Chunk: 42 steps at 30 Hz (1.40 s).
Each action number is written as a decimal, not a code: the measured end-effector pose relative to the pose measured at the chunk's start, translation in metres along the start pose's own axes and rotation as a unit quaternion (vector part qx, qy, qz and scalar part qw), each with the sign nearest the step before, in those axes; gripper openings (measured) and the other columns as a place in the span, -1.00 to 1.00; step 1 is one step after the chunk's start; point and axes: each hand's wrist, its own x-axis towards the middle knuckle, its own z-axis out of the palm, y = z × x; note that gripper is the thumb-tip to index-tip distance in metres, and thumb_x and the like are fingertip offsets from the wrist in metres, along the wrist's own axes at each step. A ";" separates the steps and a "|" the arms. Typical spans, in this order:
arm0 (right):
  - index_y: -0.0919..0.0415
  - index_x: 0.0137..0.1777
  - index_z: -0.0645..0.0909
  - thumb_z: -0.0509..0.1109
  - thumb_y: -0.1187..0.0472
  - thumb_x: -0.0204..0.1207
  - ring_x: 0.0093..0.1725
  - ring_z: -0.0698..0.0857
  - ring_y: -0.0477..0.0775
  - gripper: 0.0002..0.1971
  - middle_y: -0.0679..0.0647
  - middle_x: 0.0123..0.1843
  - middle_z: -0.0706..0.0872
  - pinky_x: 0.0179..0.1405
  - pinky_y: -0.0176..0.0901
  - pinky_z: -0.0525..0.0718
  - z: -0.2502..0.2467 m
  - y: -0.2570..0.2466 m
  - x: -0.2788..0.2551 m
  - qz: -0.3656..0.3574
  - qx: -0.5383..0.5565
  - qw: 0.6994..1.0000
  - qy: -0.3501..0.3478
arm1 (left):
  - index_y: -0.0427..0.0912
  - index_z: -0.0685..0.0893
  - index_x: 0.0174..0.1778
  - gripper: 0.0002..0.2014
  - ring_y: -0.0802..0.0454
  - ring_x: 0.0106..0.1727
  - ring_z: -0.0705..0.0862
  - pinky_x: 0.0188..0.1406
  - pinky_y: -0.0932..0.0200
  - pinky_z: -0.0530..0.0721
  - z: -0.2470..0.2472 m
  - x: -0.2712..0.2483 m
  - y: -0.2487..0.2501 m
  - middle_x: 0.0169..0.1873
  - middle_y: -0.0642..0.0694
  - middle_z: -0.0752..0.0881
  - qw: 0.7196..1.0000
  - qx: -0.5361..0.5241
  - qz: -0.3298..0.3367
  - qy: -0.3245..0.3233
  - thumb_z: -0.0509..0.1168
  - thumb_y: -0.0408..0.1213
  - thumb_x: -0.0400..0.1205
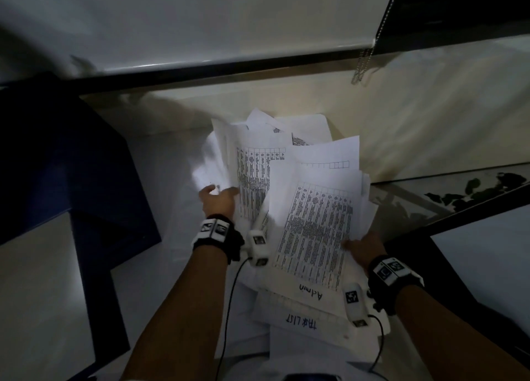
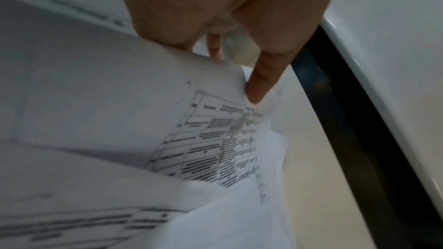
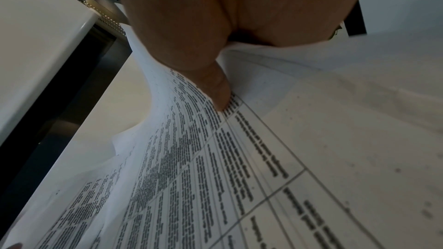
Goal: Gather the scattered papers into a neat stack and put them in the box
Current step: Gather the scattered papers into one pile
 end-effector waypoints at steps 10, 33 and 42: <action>0.28 0.39 0.54 0.59 0.23 0.17 0.18 0.70 0.34 -0.29 0.28 0.25 0.71 0.21 0.39 0.66 0.000 0.012 0.012 -0.008 -0.005 1.000 -0.015 | -0.31 0.72 0.17 -0.48 -0.23 -0.06 0.81 0.10 -0.25 0.76 -0.026 -0.012 0.011 -0.06 -0.22 0.83 0.995 0.024 0.018 -0.095 0.62 -0.33 0.28; 0.30 0.29 0.60 0.55 0.35 0.28 0.21 0.65 0.39 -0.47 0.35 0.25 0.68 0.24 0.37 0.63 -0.012 -0.013 -0.009 -0.016 -0.013 0.999 -0.035 | -0.19 0.39 0.53 -0.31 -0.02 0.08 0.62 0.08 0.19 0.53 -0.009 -0.043 -0.010 0.17 -0.09 0.68 0.898 0.356 0.174 -0.189 0.48 -0.25 0.49; 0.22 0.37 0.56 0.74 0.14 0.08 0.12 0.71 0.33 -0.21 0.25 0.23 0.71 0.18 0.37 0.68 -0.010 -0.011 -0.015 0.039 0.116 0.990 -0.064 | -0.18 0.49 0.49 -0.50 -0.23 0.34 0.58 0.22 0.09 0.56 0.009 -0.053 -0.077 0.32 -0.25 0.56 0.869 0.412 0.196 -0.193 0.36 -0.32 0.61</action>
